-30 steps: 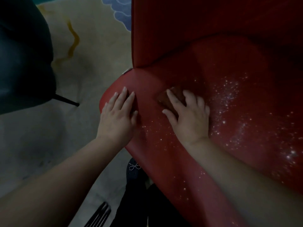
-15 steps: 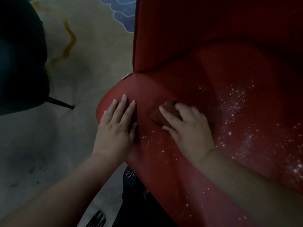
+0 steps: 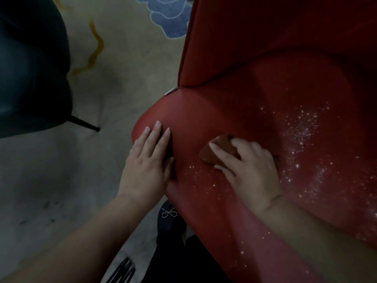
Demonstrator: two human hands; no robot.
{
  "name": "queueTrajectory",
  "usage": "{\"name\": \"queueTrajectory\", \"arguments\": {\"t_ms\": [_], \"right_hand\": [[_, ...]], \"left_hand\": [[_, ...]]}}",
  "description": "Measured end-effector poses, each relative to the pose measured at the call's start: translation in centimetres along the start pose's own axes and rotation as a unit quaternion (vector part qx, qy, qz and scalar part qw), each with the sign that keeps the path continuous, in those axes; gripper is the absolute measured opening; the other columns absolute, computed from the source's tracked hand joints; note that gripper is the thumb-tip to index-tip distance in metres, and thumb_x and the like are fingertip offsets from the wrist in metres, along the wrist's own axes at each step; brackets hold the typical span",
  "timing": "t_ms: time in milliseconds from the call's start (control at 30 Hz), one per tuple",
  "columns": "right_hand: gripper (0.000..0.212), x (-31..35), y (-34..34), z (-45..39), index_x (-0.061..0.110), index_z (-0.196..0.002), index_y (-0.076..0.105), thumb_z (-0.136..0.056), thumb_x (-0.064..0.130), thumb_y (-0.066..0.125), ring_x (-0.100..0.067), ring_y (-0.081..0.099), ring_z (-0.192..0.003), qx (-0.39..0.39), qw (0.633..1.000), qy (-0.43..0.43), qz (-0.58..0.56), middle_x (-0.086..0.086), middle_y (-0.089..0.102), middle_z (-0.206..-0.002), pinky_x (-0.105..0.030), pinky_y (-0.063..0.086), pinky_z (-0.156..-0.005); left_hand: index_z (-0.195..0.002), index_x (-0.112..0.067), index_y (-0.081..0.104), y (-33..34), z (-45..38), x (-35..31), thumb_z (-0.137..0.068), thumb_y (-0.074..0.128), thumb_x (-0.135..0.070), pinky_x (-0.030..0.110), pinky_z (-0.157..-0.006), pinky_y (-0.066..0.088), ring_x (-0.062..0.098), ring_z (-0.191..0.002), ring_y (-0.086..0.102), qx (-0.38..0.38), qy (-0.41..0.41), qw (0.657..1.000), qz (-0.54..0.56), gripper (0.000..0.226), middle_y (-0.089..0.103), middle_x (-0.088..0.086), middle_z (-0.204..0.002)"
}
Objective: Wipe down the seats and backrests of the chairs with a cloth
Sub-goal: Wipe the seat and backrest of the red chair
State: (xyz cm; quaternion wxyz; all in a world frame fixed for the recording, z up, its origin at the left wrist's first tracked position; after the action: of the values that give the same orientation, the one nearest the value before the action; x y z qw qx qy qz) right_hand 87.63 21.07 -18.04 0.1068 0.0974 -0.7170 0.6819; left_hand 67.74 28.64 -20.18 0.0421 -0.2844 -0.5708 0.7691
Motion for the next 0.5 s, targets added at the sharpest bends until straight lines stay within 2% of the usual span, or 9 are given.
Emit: {"name": "queueTrajectory", "arguments": {"t_ms": [67,167,233,367,433,500], "right_hand": [[0.045,-1.2,-0.3,-1.4,0.033,-0.130,0.060,-0.085,0.035,0.064,-0.031,0.054,-0.090,-0.019,0.999,0.036,0.014,-0.010,0.058,-0.112,-0.043,0.046,-0.073],[0.043,-1.5,-0.1,-4.2,0.033,-0.131,0.059,-0.088,0.038,0.062,-0.036,0.053,-0.095,-0.040,0.989,0.139,0.018,-0.014,0.056,-0.117,-0.046,0.047,-0.078],[0.046,0.4,0.4,-3.2,0.033,-0.131,0.059,-0.086,0.037,0.067,-0.035,0.054,-0.093,-0.034,0.993,0.117,0.009,-0.013,0.057,-0.116,-0.043,0.046,-0.075],[0.049,2.3,0.2,2.9,0.032,-0.128,0.062,-0.080,0.031,0.071,-0.025,0.056,-0.082,0.025,1.000,-0.008,0.003,-0.007,0.060,-0.107,-0.039,0.046,-0.072],[0.047,0.8,-0.5,3.5,0.033,-0.129,0.062,-0.083,0.031,0.068,-0.025,0.056,-0.082,0.027,1.000,-0.009,0.011,-0.007,0.060,-0.106,-0.040,0.045,-0.072],[0.045,-0.5,-1.1,1.8,0.032,-0.130,0.061,-0.085,0.033,0.067,-0.029,0.056,-0.083,0.004,0.999,0.036,0.027,-0.011,0.058,-0.106,-0.041,0.046,-0.072]], "left_hand": [[-0.148,-0.013,0.034,0.0,0.8,0.5,-0.092,0.060,-0.025,0.046,-0.117,0.023,0.027,-0.145,0.020,0.000,-0.009,1.000,-0.008,0.063,0.024,0.009,-0.157],[-0.148,-0.012,0.033,0.3,1.8,0.7,-0.092,0.058,-0.025,0.043,-0.118,0.020,0.027,-0.146,0.019,-0.001,-0.015,1.000,-0.008,0.062,0.023,0.009,-0.157],[-0.149,-0.013,0.032,0.6,2.2,0.6,-0.093,0.057,-0.025,0.040,-0.119,0.017,0.026,-0.146,0.017,0.001,-0.024,1.000,0.003,0.062,0.021,0.008,-0.158],[-0.150,-0.013,0.030,0.7,2.4,0.5,-0.094,0.054,-0.029,0.044,-0.118,0.020,0.027,-0.146,0.016,0.007,-0.026,1.000,0.000,0.062,0.020,0.008,-0.158],[-0.150,-0.014,0.029,0.7,2.5,0.6,-0.094,0.055,-0.031,0.045,-0.117,0.022,0.027,-0.146,0.016,0.017,-0.023,1.000,-0.006,0.064,0.019,0.007,-0.159],[-0.150,-0.015,0.029,0.6,2.6,0.8,-0.093,0.056,-0.032,0.045,-0.117,0.023,0.027,-0.146,0.017,0.024,-0.018,0.999,-0.013,0.066,0.019,0.007,-0.159]]}}
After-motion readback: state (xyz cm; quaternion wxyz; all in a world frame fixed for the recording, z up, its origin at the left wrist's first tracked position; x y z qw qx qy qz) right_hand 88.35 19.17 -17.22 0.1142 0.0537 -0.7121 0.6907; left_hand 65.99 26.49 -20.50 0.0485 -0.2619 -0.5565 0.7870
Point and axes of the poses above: each hand's wrist, its own z-axis away from the middle knuckle, its own y-axis out of the palm, x = y × z, the point moved 5 cm from there along -z, towards the middle knuckle
